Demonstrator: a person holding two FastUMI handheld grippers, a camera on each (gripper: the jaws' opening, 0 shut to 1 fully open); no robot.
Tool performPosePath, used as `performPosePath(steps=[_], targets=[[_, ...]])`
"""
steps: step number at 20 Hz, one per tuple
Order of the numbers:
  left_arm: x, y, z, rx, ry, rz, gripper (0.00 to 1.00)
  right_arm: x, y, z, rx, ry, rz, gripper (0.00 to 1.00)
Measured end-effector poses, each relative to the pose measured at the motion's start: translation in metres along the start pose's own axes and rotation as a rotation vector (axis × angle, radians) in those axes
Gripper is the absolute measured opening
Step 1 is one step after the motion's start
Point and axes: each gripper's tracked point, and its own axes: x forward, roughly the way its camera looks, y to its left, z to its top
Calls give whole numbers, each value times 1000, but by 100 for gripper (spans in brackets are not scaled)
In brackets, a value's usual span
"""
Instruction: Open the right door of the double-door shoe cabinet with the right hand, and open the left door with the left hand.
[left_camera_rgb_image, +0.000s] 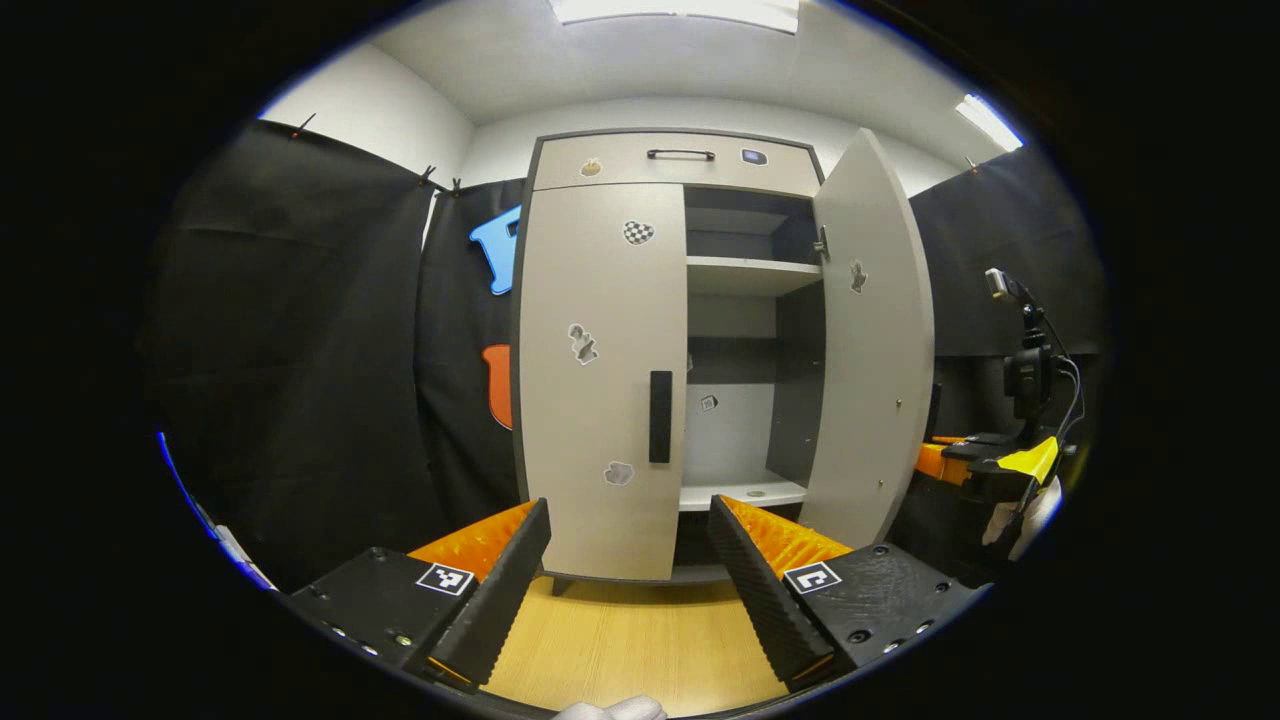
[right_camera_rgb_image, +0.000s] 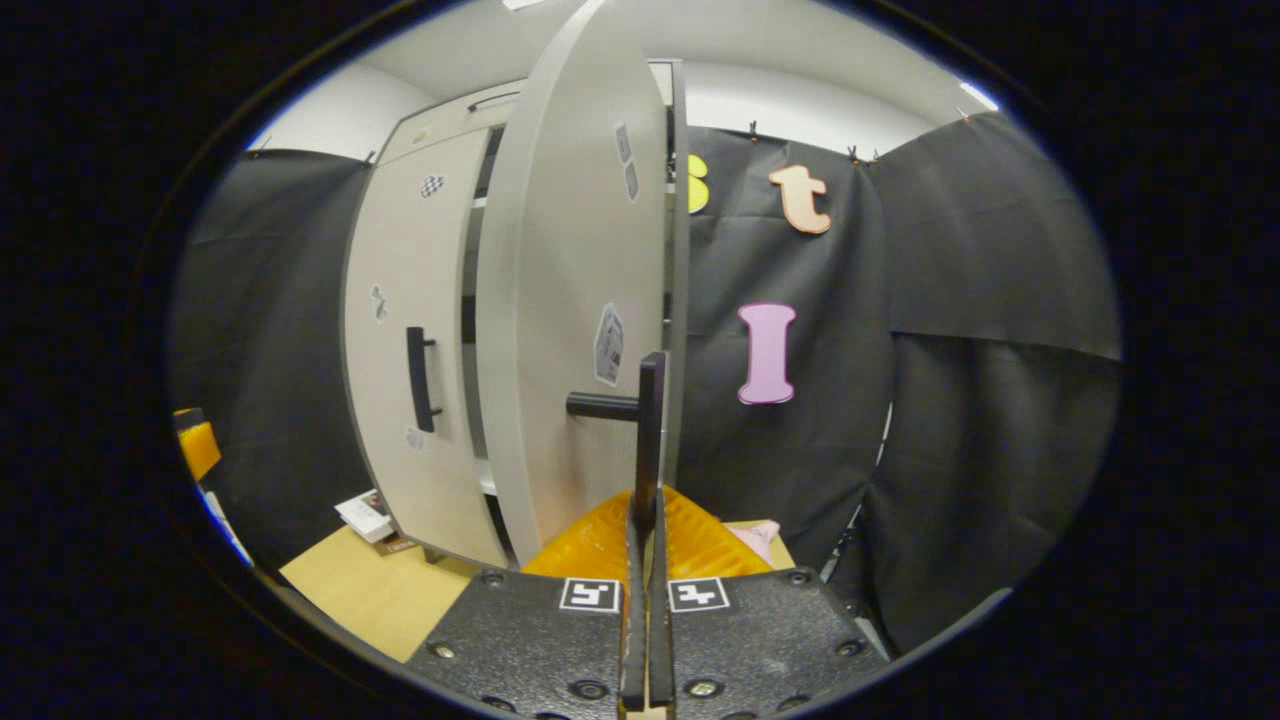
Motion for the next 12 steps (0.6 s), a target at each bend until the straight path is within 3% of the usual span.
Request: performPosePath(steps=[1, 3, 5, 12], targets=[[1, -6, 2, 3, -3, -4, 96, -1, -4, -1, 9, 3, -10, 4], [2, -13, 5, 9, -9, -1, 100, -3, 17, -2, 65, 19, 75, 4], [5, -16, 3, 14, -5, 7, 96, -4, 18, -4, 45, 17, 85, 4], [4, -5, 5, 20, -4, 38, 96, -10, -2, -2, 8, 15, 3, 9]])
